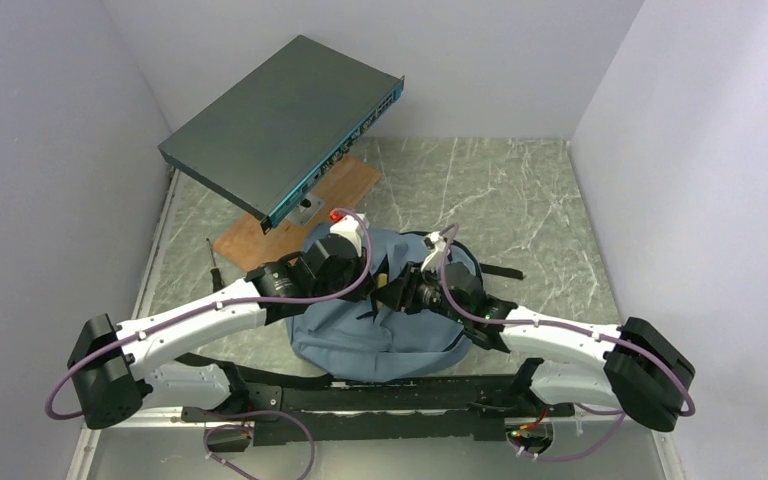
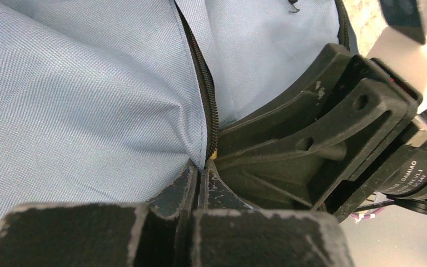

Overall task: Pack the student bag
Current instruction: Place the stationery in the student bag, then pick up the stationery from the center of the board, then place the stationery in the student bag.

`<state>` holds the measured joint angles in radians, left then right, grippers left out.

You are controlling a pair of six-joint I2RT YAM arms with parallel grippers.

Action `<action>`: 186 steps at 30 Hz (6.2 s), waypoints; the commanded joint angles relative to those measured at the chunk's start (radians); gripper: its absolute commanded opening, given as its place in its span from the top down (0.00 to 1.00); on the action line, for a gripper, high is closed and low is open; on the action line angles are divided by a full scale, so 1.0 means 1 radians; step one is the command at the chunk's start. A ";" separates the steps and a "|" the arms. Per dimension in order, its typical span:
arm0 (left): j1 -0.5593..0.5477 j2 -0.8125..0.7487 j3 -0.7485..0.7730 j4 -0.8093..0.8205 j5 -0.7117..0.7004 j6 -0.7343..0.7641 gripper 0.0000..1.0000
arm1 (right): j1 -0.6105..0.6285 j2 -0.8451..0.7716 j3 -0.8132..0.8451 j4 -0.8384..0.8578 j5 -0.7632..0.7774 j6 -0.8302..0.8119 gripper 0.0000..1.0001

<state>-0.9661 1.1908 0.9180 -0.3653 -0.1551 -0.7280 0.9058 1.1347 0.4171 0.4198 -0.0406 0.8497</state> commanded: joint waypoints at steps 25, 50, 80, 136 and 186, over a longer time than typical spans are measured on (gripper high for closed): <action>-0.006 -0.032 0.002 0.065 -0.004 0.027 1.00 | -0.365 -0.179 0.435 -0.865 -0.059 -0.229 0.28; -0.006 -0.039 0.013 0.085 0.054 0.139 1.00 | -0.863 -0.365 0.198 -1.393 -0.017 0.288 0.00; -0.006 -0.087 -0.025 0.090 0.032 0.156 1.00 | -1.029 -0.142 0.068 -1.000 0.291 0.210 0.00; -0.005 -0.070 -0.013 0.067 0.031 0.122 1.00 | -0.869 0.101 0.304 -0.993 0.307 -0.210 0.62; -0.021 -0.063 0.041 -0.026 -0.058 0.074 1.00 | -0.232 0.088 0.447 -0.500 -0.298 -0.139 0.34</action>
<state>-0.9813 1.1370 0.9043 -0.4023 -0.1894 -0.6479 0.6922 1.2011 0.7757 -0.0391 -0.3477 0.7811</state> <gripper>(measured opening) 0.014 0.663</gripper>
